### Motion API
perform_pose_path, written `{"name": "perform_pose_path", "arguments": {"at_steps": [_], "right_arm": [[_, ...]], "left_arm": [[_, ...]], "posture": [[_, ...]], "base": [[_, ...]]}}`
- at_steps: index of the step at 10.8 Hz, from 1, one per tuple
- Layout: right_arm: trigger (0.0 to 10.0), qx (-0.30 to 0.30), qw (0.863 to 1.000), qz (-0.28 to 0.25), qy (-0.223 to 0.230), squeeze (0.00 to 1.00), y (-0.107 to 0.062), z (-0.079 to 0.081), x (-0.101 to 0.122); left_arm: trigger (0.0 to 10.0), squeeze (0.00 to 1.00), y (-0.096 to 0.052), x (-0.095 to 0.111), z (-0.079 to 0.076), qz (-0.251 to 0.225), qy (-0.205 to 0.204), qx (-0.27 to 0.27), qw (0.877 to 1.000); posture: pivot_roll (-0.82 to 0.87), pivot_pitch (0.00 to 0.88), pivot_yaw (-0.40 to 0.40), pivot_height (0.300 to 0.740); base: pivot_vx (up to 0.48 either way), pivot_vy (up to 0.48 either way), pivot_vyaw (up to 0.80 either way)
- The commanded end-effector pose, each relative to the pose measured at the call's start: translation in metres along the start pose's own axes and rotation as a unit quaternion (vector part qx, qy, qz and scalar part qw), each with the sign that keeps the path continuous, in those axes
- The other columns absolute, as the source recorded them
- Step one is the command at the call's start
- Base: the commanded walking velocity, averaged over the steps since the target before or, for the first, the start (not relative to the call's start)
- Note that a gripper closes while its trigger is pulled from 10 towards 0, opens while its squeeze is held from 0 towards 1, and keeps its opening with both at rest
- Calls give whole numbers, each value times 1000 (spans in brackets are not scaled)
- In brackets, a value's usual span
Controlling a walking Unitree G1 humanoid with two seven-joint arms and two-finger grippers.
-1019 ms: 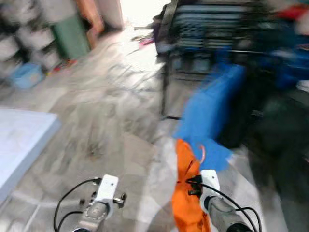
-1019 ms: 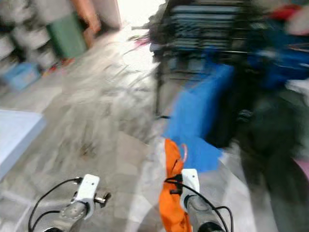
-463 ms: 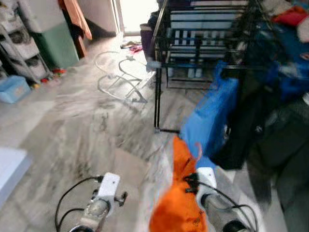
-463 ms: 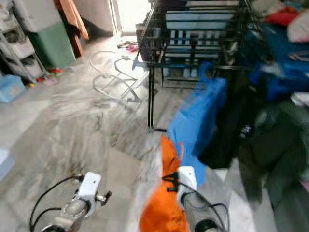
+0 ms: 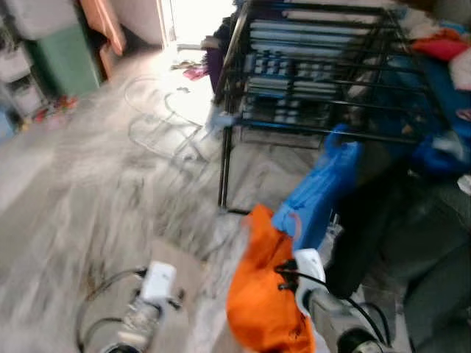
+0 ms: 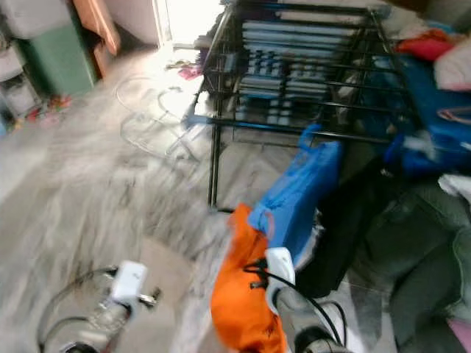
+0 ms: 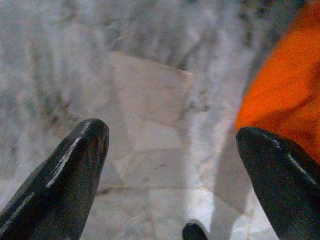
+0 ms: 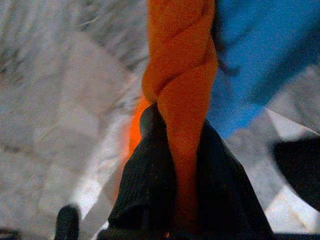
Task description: Hang hanger
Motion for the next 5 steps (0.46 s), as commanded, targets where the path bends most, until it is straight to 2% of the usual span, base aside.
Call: {"name": "perform_pose_path", "arguments": {"at_steps": [1, 3, 4, 5], "right_arm": [[10000, 29, 999, 4, -12, 0, 3, 21, -1], [10000, 46, 999, 0, -16, 0, 6, 35, 6], [10000, 31, 999, 2, -21, 0, 6, 31, 4], [10000, 12, 1000, -6, -1, 0, 5, 21, 7]], "left_arm": [[10000, 0, -5, -19, 14, 20, -16, 27, 999], [10000, 0, -8, -24, 32, 13, -29, 58, 998], [10000, 0, -10, -26, 41, 10, -45, 70, 996], [10000, 0, -10, -23, 43, 1, -51, 71, 996]], "posture": [[-40, 17, -60, 740], [8, 43, -56, 740], [-5, 51, -44, 740], [-28, 55, -36, 740]], "base": [[0, 0, 0], [0, 0, 0], [0, 0, 0], [0, 0, 0]]}}
Point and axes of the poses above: a point about 5 cm out from each wrist's last joint towards the gripper, its own y axis pointing out of the wrist towards the gripper, its own x axis along the axis of the wrist's last joint, z = x × y, the point moved 5 cm from there along y, pointing out of the wrist towards the gripper, and after that the axes turned 14 degrees about y, right-handed, at the moved point
